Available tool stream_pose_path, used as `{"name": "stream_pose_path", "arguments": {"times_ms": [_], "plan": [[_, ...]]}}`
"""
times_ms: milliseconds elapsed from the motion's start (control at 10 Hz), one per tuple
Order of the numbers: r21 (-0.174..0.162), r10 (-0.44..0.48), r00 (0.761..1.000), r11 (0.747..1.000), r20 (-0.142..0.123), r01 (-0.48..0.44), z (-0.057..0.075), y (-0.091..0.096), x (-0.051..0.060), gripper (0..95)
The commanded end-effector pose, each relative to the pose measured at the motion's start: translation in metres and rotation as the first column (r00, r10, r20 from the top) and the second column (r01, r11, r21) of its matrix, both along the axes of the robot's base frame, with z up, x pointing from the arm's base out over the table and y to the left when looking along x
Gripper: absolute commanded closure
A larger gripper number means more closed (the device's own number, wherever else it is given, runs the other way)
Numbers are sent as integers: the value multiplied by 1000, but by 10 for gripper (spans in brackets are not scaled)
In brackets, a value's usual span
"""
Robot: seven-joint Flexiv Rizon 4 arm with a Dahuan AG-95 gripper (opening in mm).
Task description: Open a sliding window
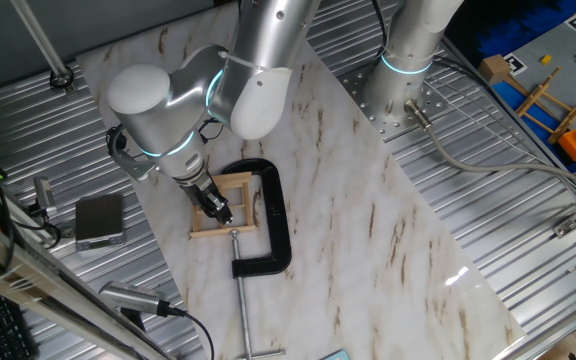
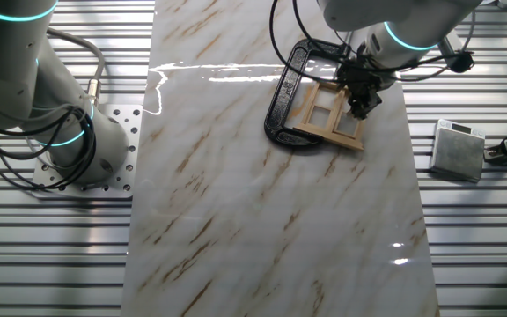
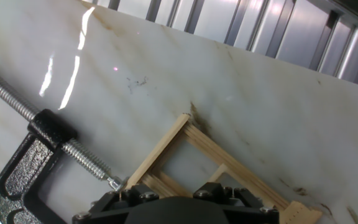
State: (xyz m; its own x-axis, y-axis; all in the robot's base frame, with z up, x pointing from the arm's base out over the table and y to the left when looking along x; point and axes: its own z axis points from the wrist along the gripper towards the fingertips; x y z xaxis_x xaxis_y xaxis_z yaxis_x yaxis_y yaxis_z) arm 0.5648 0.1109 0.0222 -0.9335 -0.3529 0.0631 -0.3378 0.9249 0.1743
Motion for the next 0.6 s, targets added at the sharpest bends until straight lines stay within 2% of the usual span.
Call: {"name": "stream_pose_path", "arguments": {"times_ms": [100, 600], "plan": [[-13, -7, 1000, 1000, 0, 7, 0, -1, -1, 380], [-7, -19, 1000, 1000, -2, 19, -3, -2, 0, 380]]}}
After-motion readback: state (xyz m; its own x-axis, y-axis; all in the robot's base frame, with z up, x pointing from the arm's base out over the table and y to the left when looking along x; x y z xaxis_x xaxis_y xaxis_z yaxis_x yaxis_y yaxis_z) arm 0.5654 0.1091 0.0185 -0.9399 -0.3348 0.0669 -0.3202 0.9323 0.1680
